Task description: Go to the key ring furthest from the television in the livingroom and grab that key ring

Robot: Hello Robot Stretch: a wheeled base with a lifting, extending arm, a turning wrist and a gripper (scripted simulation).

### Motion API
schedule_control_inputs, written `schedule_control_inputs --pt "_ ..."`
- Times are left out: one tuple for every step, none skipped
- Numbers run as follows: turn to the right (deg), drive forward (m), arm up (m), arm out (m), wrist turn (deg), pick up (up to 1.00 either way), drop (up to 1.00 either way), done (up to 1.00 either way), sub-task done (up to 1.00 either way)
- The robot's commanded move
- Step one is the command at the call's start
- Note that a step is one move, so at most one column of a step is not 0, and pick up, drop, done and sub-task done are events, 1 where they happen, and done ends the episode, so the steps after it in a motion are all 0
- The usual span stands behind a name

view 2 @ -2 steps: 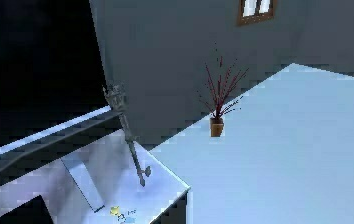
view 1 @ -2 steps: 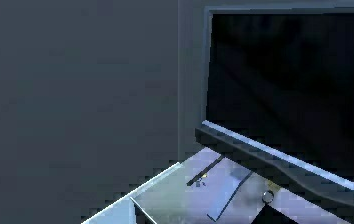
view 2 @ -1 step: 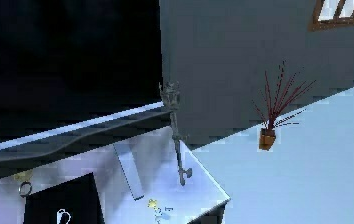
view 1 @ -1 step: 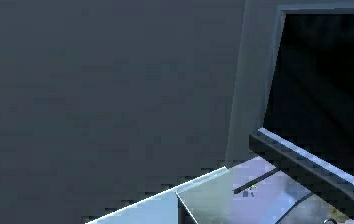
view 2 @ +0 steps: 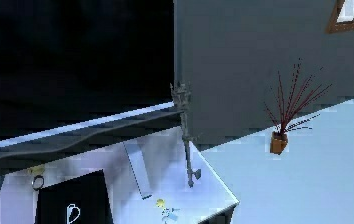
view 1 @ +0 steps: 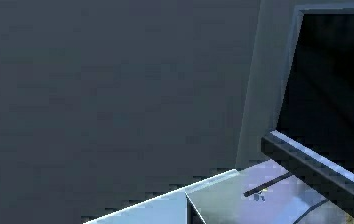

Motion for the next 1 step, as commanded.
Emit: schedule_control_inputs --pt "0.0 0.00 0.50 0.00 0.0 0.00 0.00 0.00 0.00"
